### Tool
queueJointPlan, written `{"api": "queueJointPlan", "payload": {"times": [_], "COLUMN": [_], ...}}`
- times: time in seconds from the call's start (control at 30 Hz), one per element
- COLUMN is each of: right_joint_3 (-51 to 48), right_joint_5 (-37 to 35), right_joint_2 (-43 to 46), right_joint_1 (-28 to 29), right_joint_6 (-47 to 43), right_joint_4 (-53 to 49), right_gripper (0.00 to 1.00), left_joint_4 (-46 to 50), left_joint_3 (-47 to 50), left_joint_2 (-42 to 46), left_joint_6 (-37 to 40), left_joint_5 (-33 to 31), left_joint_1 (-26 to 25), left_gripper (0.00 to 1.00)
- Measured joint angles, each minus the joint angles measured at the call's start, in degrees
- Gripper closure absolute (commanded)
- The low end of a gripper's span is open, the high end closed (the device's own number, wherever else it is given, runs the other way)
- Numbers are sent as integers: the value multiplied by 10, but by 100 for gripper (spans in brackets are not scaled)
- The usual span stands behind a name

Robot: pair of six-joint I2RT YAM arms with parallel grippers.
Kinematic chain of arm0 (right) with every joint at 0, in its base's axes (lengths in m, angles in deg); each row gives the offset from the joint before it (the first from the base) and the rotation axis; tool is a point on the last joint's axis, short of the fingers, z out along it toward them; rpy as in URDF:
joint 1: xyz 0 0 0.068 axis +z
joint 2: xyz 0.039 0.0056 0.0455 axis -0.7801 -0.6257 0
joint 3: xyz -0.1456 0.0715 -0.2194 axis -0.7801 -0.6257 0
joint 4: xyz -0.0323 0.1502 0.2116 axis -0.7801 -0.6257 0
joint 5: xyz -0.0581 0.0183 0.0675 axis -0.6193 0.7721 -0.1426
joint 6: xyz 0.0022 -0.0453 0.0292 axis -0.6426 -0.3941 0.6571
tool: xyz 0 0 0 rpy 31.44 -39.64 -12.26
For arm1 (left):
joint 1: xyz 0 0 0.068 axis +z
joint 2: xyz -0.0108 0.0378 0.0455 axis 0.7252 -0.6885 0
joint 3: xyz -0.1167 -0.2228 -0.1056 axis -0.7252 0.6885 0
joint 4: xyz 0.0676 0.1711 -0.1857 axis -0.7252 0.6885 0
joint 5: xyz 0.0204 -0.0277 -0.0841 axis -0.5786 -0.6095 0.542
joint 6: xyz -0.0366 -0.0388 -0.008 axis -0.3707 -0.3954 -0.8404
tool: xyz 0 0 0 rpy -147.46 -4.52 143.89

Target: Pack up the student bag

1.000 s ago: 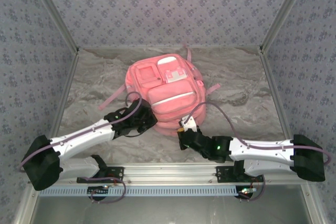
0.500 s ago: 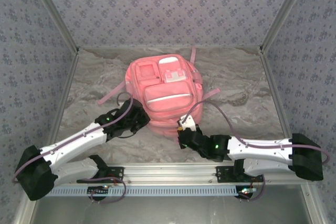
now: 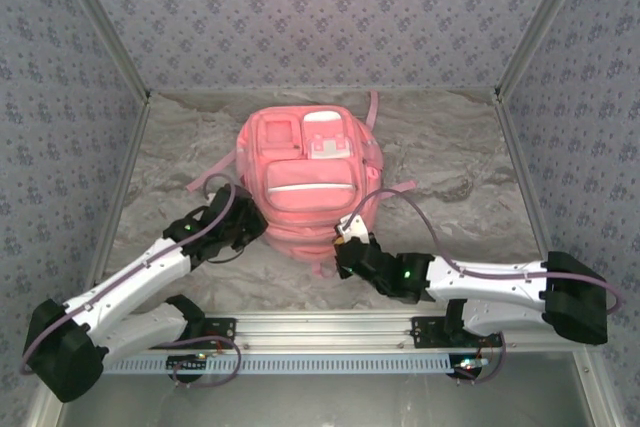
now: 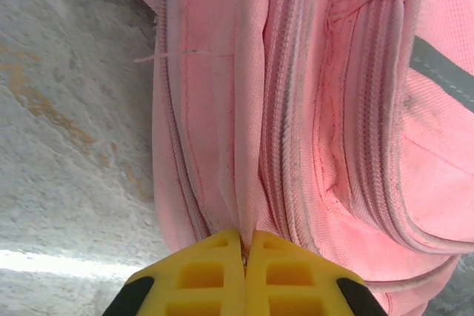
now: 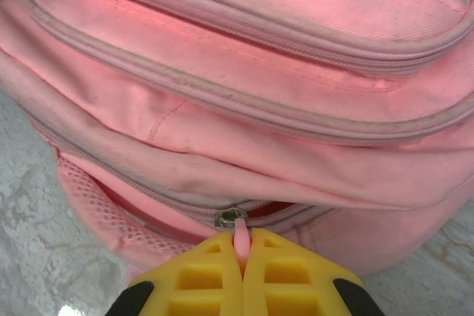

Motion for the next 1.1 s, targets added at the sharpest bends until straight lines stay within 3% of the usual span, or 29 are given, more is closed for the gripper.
{"api": "queueJointPlan", "payload": {"times": [0.2,0.27,0.4,0.7,1.1], "right_joint_3": [41,60,93,103,103], "right_joint_5": [33,44,62,71,71], "right_joint_2": [-82,-112,-160,-174,-174], "right_joint_1": [-7,-7,-4,2,2], "right_joint_6": [5,12,22,37,44], "right_joint_4": [45,63,86,101,110], "right_gripper": [100,100,100,100,100], "left_joint_4": [28,44,62,65,-5], "left_joint_3": [-10,-21,-24,34,55], "left_joint_2": [-2,-3,28,111,23], "left_joint_6": [56,71,75,-26,-120], "left_joint_5": [33,38,61,137,150], "left_joint_1": [75,102,144,135,77], "left_gripper": [95,75,64,53,41]}}
